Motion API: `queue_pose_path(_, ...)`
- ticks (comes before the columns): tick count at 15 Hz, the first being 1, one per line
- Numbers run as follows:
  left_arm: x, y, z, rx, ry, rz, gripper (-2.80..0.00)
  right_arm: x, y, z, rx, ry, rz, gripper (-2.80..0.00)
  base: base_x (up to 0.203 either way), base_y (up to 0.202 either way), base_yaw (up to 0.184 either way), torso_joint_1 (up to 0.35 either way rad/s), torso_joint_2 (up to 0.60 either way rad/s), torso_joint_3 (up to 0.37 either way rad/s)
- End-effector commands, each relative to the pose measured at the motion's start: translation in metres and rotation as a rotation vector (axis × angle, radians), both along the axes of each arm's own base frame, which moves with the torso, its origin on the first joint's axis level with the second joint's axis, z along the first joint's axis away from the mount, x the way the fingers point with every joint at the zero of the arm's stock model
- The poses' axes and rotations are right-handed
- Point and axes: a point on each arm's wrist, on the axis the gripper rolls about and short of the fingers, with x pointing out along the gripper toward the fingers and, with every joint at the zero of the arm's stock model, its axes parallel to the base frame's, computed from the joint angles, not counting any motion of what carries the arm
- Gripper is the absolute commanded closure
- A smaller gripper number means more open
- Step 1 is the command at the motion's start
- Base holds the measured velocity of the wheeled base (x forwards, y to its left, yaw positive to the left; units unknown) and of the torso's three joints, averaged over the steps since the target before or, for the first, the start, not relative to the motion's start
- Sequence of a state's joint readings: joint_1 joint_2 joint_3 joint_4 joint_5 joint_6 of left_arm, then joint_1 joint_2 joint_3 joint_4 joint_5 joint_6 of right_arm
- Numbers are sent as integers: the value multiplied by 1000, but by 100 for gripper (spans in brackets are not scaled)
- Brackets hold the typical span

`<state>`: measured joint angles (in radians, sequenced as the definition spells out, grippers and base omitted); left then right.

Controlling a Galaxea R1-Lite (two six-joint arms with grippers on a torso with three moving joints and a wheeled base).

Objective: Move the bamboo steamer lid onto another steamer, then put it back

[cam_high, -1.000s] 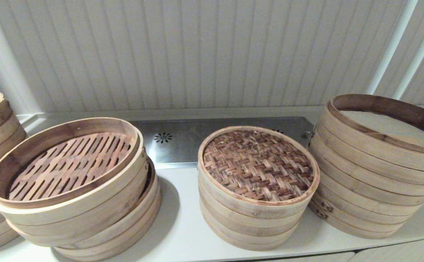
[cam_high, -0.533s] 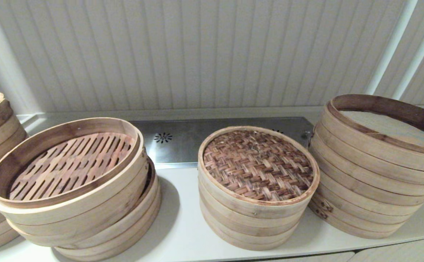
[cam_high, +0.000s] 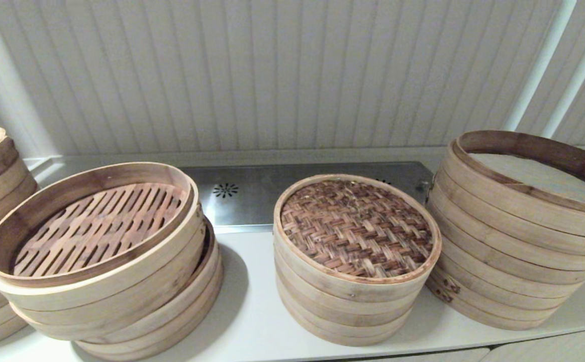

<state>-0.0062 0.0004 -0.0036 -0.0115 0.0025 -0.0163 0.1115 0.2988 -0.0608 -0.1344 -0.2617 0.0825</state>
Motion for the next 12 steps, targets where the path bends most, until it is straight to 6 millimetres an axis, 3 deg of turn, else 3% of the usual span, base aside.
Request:
queue_pose_path(1, 0, 0, 0, -1, 0, 1, 0, -1, 0, -14, 10, 1, 8, 0, 0, 0, 0, 0, 0, 0)
queue_pose_path(9, 0, 0, 0, -1, 0, 1, 0, -3, 0, -16, -35, 54, -40, 0, 0, 0, 0, 0, 0, 0)
queue_pose_path(12, 0, 0, 0, -1, -1, 1, 0, -7, 4, -18, -25, 12, 55, 0, 0, 0, 0, 0, 0, 0)
